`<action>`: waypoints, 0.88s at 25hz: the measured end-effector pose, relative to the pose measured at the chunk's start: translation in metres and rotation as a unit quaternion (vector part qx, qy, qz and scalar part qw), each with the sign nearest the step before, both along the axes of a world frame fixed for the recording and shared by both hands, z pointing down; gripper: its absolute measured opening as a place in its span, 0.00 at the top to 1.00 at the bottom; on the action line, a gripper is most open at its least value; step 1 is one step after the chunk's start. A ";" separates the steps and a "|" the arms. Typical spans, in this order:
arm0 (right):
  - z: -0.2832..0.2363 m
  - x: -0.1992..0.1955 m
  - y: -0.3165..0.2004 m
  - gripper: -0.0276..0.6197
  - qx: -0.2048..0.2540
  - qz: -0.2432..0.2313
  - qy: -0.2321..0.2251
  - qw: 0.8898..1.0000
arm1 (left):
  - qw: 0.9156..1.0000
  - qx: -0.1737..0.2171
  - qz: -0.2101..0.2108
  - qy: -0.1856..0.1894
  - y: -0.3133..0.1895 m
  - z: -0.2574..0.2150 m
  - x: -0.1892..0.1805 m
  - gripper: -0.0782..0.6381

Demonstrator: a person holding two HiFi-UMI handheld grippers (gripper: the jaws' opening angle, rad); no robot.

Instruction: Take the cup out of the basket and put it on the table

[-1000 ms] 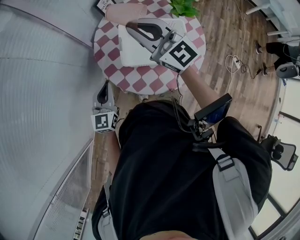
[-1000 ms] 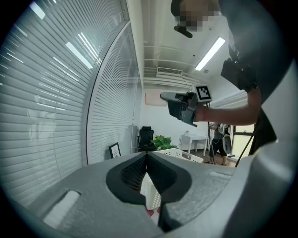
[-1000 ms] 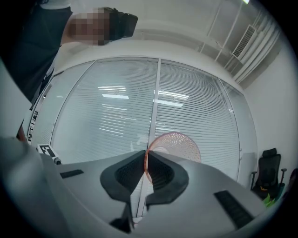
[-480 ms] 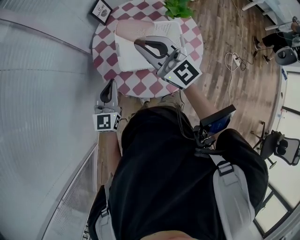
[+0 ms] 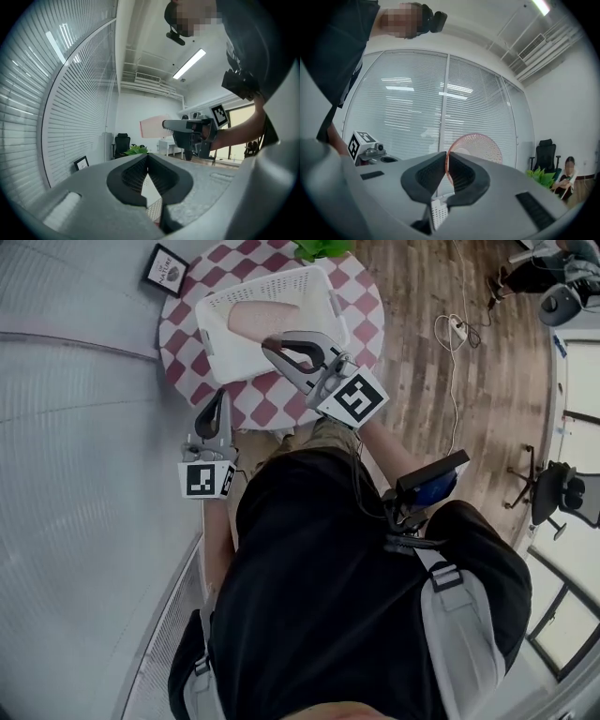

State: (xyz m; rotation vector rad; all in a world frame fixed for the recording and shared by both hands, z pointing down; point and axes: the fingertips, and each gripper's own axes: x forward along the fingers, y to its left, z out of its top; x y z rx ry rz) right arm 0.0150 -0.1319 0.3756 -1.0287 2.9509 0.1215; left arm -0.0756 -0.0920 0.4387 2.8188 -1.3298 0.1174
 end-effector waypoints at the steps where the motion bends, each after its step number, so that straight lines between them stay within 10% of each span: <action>1: 0.000 0.002 0.003 0.92 -0.001 0.002 -0.004 1.000 | 1.000 -0.001 0.004 0.001 0.001 0.000 0.005 0.88; 22: 0.050 0.020 0.046 0.92 -0.036 0.028 0.016 0.999 | 0.998 -0.003 0.059 0.010 0.011 0.010 0.054 0.88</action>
